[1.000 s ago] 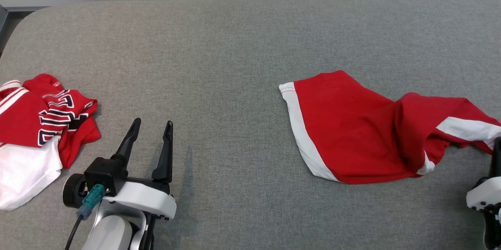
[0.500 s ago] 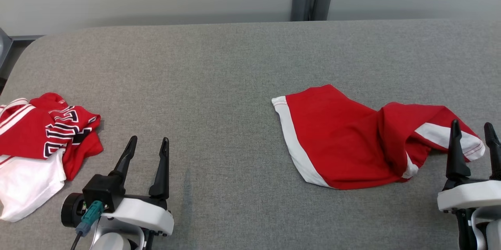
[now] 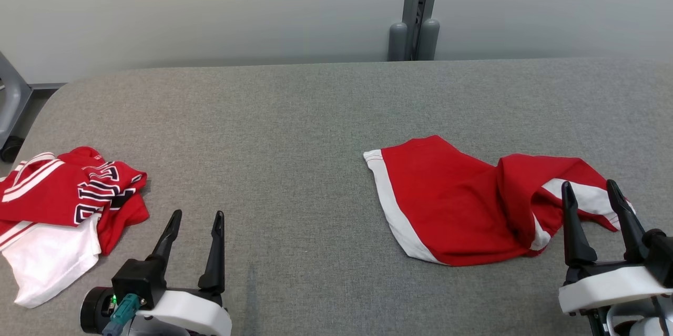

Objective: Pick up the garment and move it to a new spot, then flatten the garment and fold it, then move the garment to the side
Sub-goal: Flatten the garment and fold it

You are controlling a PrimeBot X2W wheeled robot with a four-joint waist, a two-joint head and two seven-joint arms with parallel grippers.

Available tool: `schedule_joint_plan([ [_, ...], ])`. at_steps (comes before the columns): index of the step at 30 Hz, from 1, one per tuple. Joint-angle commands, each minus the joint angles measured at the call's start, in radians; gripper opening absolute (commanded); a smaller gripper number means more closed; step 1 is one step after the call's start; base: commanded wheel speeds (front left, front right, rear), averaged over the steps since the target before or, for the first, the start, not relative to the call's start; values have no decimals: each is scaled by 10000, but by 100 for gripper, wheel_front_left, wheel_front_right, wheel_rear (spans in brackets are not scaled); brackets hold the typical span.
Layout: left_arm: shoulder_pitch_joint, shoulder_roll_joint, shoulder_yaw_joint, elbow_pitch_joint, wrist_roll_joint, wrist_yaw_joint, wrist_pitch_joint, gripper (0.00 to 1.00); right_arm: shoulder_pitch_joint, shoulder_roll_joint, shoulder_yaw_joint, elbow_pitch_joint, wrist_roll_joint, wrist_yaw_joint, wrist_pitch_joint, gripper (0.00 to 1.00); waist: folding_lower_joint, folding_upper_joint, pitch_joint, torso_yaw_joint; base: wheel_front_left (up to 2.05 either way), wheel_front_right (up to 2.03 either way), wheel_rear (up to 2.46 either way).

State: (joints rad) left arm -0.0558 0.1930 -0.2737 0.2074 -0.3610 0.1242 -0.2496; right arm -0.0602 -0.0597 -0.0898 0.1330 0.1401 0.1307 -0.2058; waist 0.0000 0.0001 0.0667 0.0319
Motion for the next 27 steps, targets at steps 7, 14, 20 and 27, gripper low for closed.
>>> schedule_joint_plan([
  [7,58,62,-90,-128,-75,42,65,100,208,5,48,-195,56,1,128,100,0,-1,-59,56,0,0,0],
  [14,-127,55,-219,-196,-42,24,101,100,135,19,23,-288,69,1,130,100,0,-1,16,90,0,0,0],
  [20,-755,-163,-802,-147,176,-311,279,100,-79,-1,42,-378,19,1,187,100,0,-1,374,113,0,0,0],
  [27,-1756,-765,-1869,337,375,-952,734,100,-352,-43,179,-521,-24,1,280,100,0,-1,1023,-55,0,0,0],
])
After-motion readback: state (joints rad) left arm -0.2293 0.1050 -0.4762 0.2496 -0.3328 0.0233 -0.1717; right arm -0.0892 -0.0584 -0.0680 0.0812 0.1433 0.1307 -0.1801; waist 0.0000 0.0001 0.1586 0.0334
